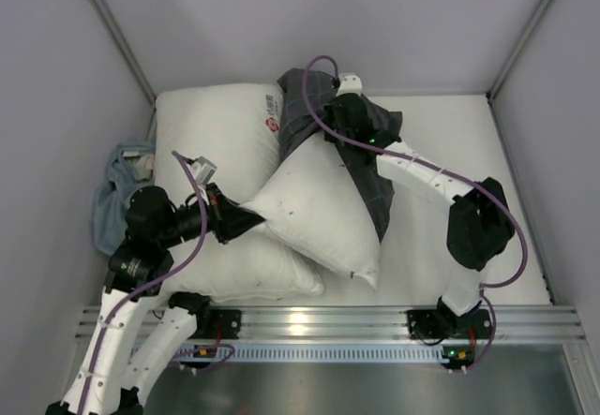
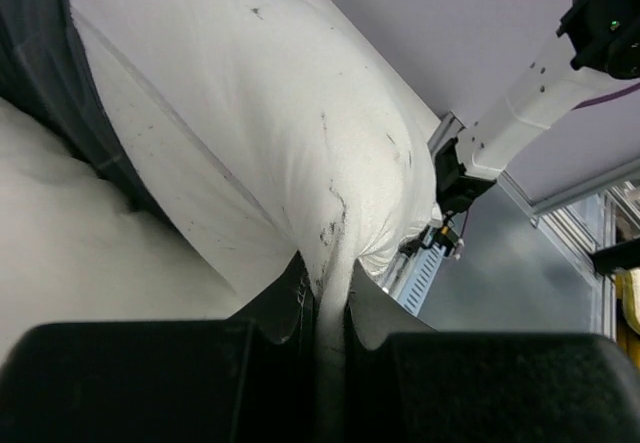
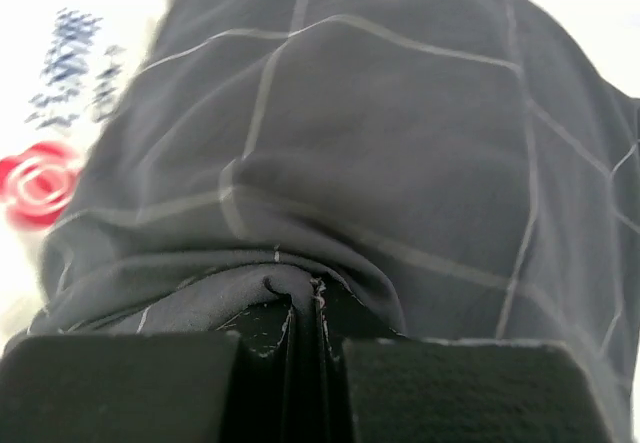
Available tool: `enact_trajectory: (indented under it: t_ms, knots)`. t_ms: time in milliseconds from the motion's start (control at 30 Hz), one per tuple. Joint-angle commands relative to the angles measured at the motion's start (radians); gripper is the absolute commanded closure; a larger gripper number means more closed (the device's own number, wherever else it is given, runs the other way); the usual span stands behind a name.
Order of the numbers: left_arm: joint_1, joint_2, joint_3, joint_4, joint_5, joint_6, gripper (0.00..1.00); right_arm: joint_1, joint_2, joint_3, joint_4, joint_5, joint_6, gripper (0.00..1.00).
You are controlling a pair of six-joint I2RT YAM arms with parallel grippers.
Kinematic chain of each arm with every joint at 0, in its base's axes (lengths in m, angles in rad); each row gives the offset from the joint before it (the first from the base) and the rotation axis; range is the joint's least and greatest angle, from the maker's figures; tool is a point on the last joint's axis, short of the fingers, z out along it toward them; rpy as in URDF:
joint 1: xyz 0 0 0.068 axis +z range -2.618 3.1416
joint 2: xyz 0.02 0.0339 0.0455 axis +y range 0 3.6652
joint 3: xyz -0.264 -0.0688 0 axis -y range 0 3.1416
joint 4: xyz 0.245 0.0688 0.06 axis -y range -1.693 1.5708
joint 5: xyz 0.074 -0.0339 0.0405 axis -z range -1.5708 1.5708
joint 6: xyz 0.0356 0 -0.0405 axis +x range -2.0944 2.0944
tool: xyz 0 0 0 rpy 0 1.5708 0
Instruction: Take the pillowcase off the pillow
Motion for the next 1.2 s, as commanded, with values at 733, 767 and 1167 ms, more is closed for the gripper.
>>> enact_trajectory:
  t_ms: [733,767,1167]
  knots:
    - [-0.018,0.694,0.446,0.114,-0.436,0.082,0.81,-0.012,-0.644,-0.474,-0.310,0.576,0.139,1.00]
    - [-0.018,0.718,0.464,0.114,-0.446,0.084,0.67,-0.012,-0.656,-0.483,-0.310,0.574,0.137,0.99]
    - [-0.021,0.349,0.278,0.060,-0.409,0.017,0.01,-0.072,-0.584,-0.388,-0.308,0.519,0.034,0.07]
